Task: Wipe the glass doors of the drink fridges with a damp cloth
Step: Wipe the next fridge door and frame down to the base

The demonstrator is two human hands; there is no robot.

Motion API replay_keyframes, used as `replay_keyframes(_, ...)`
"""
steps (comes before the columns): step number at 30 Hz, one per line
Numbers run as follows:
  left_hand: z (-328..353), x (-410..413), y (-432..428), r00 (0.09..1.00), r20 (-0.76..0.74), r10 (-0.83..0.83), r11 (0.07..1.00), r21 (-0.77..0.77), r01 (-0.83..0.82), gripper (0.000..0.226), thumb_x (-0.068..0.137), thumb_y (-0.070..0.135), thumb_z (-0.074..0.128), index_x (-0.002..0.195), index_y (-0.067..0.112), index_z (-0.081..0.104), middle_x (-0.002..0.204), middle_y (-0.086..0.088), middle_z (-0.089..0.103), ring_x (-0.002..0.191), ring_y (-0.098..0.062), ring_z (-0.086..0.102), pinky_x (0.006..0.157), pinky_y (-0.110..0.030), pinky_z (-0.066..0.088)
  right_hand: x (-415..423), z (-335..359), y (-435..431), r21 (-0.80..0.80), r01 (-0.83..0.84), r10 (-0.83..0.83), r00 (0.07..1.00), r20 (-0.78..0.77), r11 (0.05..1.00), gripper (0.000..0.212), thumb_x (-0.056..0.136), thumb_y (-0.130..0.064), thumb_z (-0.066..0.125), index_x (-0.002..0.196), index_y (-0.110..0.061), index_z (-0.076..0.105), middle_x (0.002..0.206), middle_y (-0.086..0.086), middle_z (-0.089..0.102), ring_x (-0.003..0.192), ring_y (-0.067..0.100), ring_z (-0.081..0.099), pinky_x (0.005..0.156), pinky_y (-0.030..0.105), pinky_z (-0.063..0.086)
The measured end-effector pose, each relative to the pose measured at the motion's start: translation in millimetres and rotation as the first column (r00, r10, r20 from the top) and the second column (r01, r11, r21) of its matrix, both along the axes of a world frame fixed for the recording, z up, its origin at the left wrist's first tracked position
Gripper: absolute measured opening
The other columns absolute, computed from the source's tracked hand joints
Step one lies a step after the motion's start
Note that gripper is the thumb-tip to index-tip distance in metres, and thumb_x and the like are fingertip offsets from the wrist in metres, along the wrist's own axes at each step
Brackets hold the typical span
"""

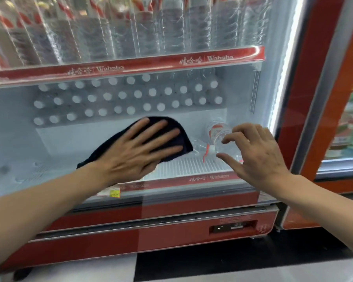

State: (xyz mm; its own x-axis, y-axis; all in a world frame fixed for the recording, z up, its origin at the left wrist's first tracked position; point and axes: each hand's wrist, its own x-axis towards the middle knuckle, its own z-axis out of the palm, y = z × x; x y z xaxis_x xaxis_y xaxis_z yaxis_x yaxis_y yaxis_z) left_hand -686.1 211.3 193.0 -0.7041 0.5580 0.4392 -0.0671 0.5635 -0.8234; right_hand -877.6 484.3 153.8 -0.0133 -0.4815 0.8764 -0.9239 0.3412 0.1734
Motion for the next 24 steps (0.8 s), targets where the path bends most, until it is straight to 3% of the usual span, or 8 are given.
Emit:
replay_keyframes(3,35.4,-24.3,27.0,0.975,-0.208,0.081,0.985,0.164,-0.047,0.059,0.103,0.034,0.038,0.161,0.026,0.026,0.167,-0.012,0.016,0.153,-0.044,0.013,0.125,-0.060,0.003,-13.9,-4.4,9.8,-0.033,0.071,-0.069,0.997,0.037,0.997,0.046,0.083,-0.046,0.079,0.107,-0.008,0.066,0.105,0.013,0.055,0.091,0.027,0.050,0.082,0.043,0.046)
replay_keyframes(8,-9.9,-48.9,54.7,0.950,-0.273,0.151,0.952,0.298,-0.066,0.063,0.101,0.035,0.039,0.161,0.022,0.024,0.166,-0.016,0.010,0.151,-0.050,0.011,0.123,-0.064,-0.001,-17.1,-9.3,5.6,-0.049,0.048,-0.044,0.996,0.074,0.998,0.046,0.082,-0.045,0.079,0.107,-0.009,0.065,0.104,0.013,0.054,0.093,0.025,0.044,0.082,0.042,0.045)
replay_keyframes(10,-45.8,-50.7,55.9,0.977,-0.186,0.106,0.975,0.211,-0.066,0.066,0.099,0.036,0.042,0.161,0.023,0.023,0.168,-0.014,0.011,0.151,-0.046,0.009,0.123,-0.062,-0.004,-15.9,-5.2,7.4,-0.044,-0.015,0.020,0.993,0.118,0.999,0.040,0.083,-0.037,0.080,0.106,-0.010,0.063,0.106,0.009,0.053,0.095,0.023,0.045,0.084,0.038,0.042)
replay_keyframes(13,-84.1,-46.5,54.8,0.997,0.064,0.033,0.999,0.033,-0.035,0.077,0.093,0.038,0.055,0.162,0.025,0.022,0.171,-0.007,0.008,0.156,-0.035,0.002,0.126,-0.053,-0.008,-17.2,0.8,17.1,-0.122,-0.151,0.177,0.954,0.240,0.981,0.026,0.079,-0.014,0.072,0.101,-0.007,0.061,0.103,0.004,0.054,0.094,0.020,0.049,0.083,0.036,0.045)
replay_keyframes(16,-49.6,-48.4,54.2,0.987,0.158,-0.020,0.999,-0.041,0.027,0.074,0.093,0.034,0.057,0.160,0.025,0.027,0.170,-0.004,0.009,0.158,-0.029,0.000,0.127,-0.048,-0.007,-30.9,-3.7,36.3,-0.139,-0.036,0.067,0.972,0.226,0.990,0.025,0.082,-0.020,0.072,0.100,-0.006,0.062,0.098,0.009,0.057,0.089,0.026,0.053,0.079,0.041,0.045)
replay_keyframes(20,36.2,-73.4,80.2,0.989,-0.147,0.022,0.993,0.115,-0.005,0.060,0.102,0.033,0.040,0.161,0.026,0.027,0.167,-0.010,0.020,0.154,-0.037,0.017,0.126,-0.055,0.003,-52.5,-12.8,53.8,-0.105,0.122,-0.105,0.982,0.158,0.987,0.043,0.086,-0.042,0.080,0.102,-0.005,0.064,0.101,0.015,0.058,0.090,0.034,0.055,0.079,0.041,0.040)
replay_keyframes(24,29.7,-92.6,103.5,0.960,-0.264,0.092,0.965,0.261,-0.021,0.060,0.102,0.033,0.037,0.161,0.025,0.025,0.168,-0.011,0.018,0.153,-0.044,0.018,0.124,-0.061,0.004,-60.1,-15.7,55.0,-0.155,0.149,-0.120,0.976,0.181,0.977,0.056,0.079,-0.052,0.080,0.104,-0.005,0.064,0.106,0.018,0.056,0.096,0.031,0.050,0.083,0.037,0.038)
